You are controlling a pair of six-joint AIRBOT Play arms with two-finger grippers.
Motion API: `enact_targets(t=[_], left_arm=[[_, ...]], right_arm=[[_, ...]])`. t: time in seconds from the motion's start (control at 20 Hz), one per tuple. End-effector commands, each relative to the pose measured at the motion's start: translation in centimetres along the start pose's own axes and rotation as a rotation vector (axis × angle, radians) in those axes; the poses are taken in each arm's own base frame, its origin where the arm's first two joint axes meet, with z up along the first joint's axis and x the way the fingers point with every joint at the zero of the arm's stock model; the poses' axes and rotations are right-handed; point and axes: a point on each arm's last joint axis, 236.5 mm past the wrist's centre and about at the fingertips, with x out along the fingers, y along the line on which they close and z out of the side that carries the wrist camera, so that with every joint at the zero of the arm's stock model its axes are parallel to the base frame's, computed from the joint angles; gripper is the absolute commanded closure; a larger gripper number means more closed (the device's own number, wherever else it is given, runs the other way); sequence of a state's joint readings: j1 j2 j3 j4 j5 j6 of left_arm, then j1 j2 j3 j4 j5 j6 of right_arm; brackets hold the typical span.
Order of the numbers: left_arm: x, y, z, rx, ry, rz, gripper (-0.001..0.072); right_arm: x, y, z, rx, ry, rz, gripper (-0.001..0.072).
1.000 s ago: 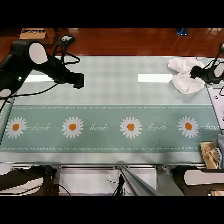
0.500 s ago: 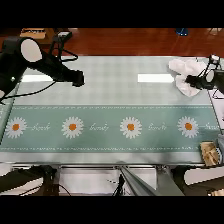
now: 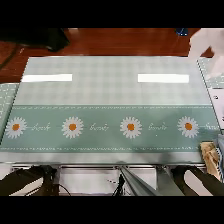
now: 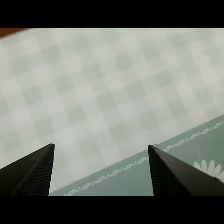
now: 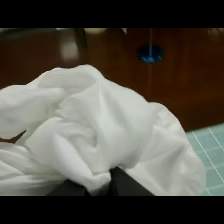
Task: Fold the shirts.
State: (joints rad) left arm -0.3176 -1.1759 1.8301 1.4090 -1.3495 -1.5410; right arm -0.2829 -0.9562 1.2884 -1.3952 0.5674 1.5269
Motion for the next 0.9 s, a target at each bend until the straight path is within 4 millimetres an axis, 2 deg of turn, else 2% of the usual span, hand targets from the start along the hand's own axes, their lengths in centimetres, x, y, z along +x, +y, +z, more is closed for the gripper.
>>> enact_targets(t=[0.0,0.05,0.15,0.25,0.3,0.4,0.55,0.7,0.8,0.85], left_arm=[[-7.8,-1.3,2.3,0.003,-0.147,-0.003,-0.0001],[-8.8,-1.5,1.7,0.007,-0.138,-0.004,-0.0001],[-9.5,-1.6,-0.5,-0.007,-0.061,-0.003,-0.0001],[-9.1,-1.5,-3.0,-0.033,0.045,-0.002,-0.0001],[-8.6,-1.4,-3.9,-0.036,0.081,-0.001,-0.0001],[-7.2,-1.2,-5.3,-0.045,0.139,0.000,-0.0001],[-4.1,-0.7,-8.7,-0.065,0.265,0.003,-0.0001],[-0.5,-0.1,-13.0,-0.090,0.397,0.004,-0.0001],[2.2,0.2,-16.2,-0.112,0.471,0.003,-0.0001],[3.4,0.3,-17.9,-0.124,0.506,0.001,-0.0001]], right_arm=[[-11.2,6.2,5.7,0.067,-0.160,0.220,0.0681],[-12.7,7.3,5.3,0.078,-0.138,0.262,0.0681],[-14.5,9.7,3.4,0.085,-0.051,0.356,0.0681],[-14.8,12.7,0.5,0.062,0.068,0.456,0.0681],[-14.5,14.2,-1.5,0.035,0.148,0.504,0.0681],[-13.9,18.1,-6.9,-0.050,0.345,0.604,0.0681],[-13.3,23.9,-16.5,-0.229,0.589,0.696,0.0681],[-13.9,27.9,-27.0,-0.394,0.783,0.735,0.0680],[-14.5,29.8,-32.6,-0.432,0.869,0.759,0.0680],[-14.5,30.4,-34.7,-0.434,0.898,0.758,0.0680]])
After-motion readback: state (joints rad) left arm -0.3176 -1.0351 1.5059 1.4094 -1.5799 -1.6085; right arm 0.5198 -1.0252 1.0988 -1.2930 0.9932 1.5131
